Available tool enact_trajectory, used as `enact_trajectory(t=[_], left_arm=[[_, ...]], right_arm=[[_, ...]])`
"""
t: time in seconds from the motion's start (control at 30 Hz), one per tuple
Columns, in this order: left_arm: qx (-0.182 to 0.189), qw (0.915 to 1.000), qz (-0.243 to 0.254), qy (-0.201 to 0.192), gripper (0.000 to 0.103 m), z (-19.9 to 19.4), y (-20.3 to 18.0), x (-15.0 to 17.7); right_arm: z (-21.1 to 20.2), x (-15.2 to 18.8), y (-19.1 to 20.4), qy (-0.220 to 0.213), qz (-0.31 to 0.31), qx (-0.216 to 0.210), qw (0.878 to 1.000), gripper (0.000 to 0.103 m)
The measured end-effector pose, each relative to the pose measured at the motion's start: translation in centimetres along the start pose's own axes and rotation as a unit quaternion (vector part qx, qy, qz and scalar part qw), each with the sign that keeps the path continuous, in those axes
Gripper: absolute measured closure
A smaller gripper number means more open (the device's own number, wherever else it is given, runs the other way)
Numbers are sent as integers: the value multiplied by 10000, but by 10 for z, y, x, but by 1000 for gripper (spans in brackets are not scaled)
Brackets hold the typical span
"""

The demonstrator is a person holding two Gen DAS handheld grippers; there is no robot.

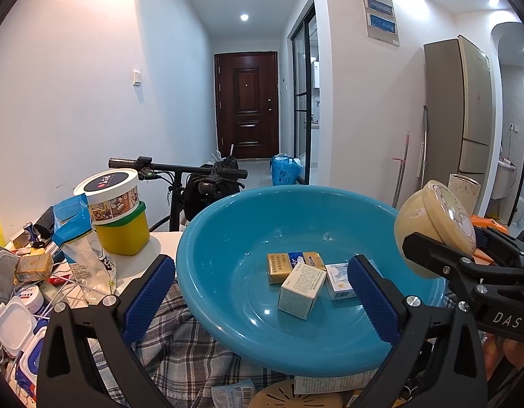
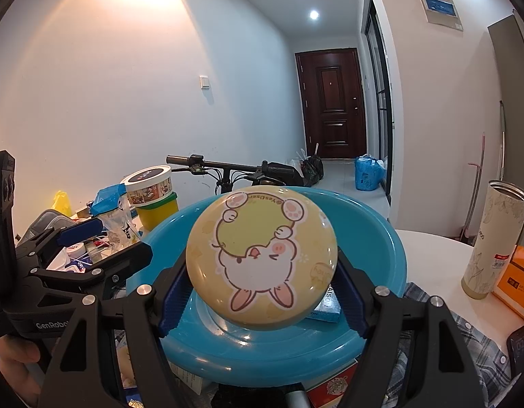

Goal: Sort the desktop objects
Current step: 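Hold the yellow sheep tin above the basin with the right gripper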

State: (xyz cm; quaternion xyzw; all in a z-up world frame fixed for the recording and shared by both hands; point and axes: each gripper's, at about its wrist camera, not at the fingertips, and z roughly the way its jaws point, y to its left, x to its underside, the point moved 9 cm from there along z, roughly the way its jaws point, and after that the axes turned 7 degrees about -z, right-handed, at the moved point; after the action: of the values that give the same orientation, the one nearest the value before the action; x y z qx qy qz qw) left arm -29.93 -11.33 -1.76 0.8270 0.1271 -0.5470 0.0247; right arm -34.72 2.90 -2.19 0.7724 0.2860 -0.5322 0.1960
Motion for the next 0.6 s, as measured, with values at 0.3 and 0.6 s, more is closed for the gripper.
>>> enact_trajectory(t=[0.3,0.6], left_arm=[[24,10000,-39,11,0,-1,0,-1],[16,10000,-47,12,0,-2,0,1]], right_arm=[[1,-1,1,4,16,5,10000,29],[1,-1,2,27,-3,-5,10000,29]])
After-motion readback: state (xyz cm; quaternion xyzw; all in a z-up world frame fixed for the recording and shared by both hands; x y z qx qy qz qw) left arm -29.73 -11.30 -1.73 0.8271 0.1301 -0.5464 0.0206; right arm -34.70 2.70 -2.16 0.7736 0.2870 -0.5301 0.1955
